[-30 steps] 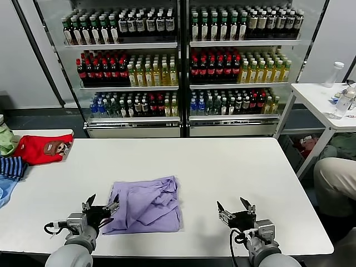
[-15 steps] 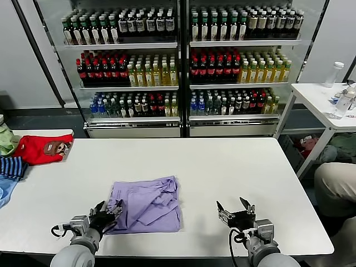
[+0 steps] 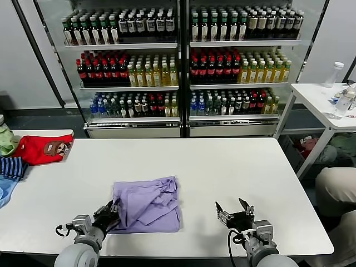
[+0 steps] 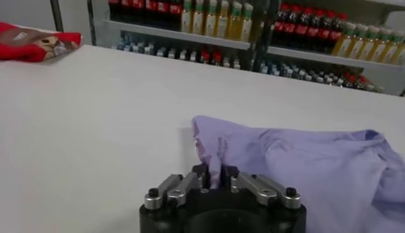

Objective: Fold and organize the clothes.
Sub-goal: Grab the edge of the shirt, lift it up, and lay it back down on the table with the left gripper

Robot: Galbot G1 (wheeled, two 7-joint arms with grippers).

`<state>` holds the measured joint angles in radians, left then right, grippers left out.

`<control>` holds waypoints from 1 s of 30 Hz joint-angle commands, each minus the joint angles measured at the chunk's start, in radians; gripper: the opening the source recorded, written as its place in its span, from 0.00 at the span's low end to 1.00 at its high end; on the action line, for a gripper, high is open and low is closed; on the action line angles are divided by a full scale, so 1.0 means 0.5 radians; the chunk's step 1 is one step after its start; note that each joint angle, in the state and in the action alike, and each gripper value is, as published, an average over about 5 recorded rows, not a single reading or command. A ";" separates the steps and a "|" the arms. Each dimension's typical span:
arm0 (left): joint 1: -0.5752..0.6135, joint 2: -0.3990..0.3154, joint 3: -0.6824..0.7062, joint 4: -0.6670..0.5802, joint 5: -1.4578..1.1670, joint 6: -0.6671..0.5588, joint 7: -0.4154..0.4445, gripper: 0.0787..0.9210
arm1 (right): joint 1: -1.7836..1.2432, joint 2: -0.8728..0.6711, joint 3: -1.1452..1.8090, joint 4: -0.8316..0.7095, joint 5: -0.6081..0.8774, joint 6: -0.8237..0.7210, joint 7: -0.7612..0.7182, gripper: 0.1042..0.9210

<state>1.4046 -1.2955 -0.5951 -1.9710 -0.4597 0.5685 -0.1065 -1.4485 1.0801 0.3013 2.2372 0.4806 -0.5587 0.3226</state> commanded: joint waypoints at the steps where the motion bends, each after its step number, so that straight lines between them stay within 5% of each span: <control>1: 0.113 0.164 -0.446 -0.410 0.112 0.028 -0.017 0.07 | 0.001 -0.002 0.007 0.003 0.000 0.002 -0.002 0.88; 10: 0.271 0.729 -1.197 -0.188 0.149 0.029 0.212 0.04 | 0.010 -0.012 0.004 -0.002 0.007 0.008 -0.009 0.88; 16: 0.285 0.926 -1.239 -0.156 0.155 0.031 0.286 0.04 | 0.020 -0.005 0.003 -0.015 0.011 0.015 -0.016 0.88; 21: 0.201 0.679 -0.692 -0.511 0.212 0.034 0.259 0.04 | 0.020 0.005 -0.004 -0.019 0.008 0.016 -0.016 0.88; 26: 0.144 0.160 0.293 -0.732 0.621 0.032 0.246 0.04 | 0.002 0.004 0.011 -0.016 0.004 0.016 -0.016 0.88; 30: 0.055 -0.279 0.867 -0.617 0.896 0.027 0.224 0.04 | -0.021 0.009 0.025 -0.010 0.000 0.016 -0.017 0.88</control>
<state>1.4841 -1.0832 -0.8244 -2.2025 -0.2761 0.5838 0.0018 -1.4509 1.0823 0.3090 2.2284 0.4820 -0.5512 0.3144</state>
